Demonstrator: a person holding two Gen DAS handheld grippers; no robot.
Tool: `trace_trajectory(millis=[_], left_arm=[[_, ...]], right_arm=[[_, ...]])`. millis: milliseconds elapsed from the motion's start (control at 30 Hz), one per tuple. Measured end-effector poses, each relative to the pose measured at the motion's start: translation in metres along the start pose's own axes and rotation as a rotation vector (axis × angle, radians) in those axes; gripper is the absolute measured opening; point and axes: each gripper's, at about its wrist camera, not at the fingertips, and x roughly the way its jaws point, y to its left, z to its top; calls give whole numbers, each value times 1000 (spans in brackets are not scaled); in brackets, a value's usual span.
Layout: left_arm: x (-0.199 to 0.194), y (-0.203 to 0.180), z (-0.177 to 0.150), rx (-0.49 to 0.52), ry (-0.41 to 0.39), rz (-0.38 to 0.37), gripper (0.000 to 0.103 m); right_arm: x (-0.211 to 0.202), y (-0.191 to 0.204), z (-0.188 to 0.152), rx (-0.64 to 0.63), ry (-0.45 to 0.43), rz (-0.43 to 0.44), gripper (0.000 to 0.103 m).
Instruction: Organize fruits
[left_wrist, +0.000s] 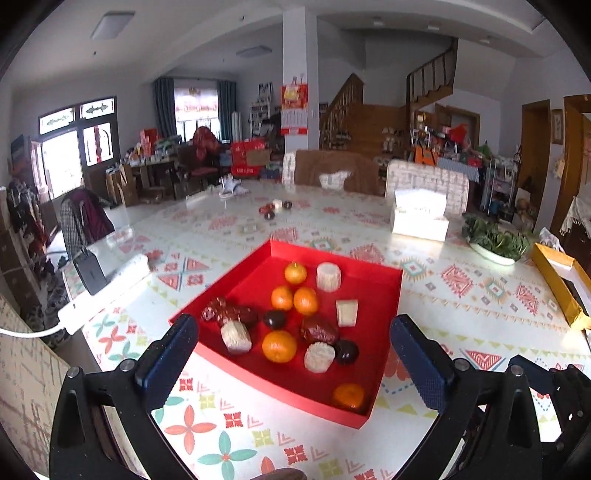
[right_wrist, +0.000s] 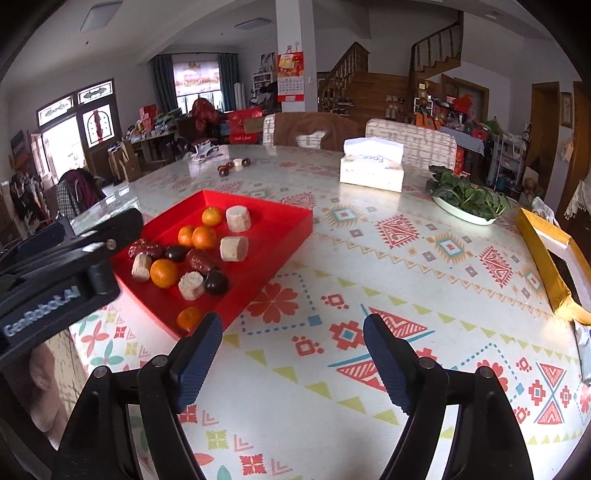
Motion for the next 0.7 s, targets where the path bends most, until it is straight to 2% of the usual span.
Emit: trace_trajectory(millis=[200, 700], left_arm=[[22, 5, -6, -24, 94, -38, 103], [43, 20, -12, -62, 154, -43, 103]], right_arm=[[8, 6, 0, -10, 21, 1, 84], [28, 26, 3, -48, 67, 2, 85]])
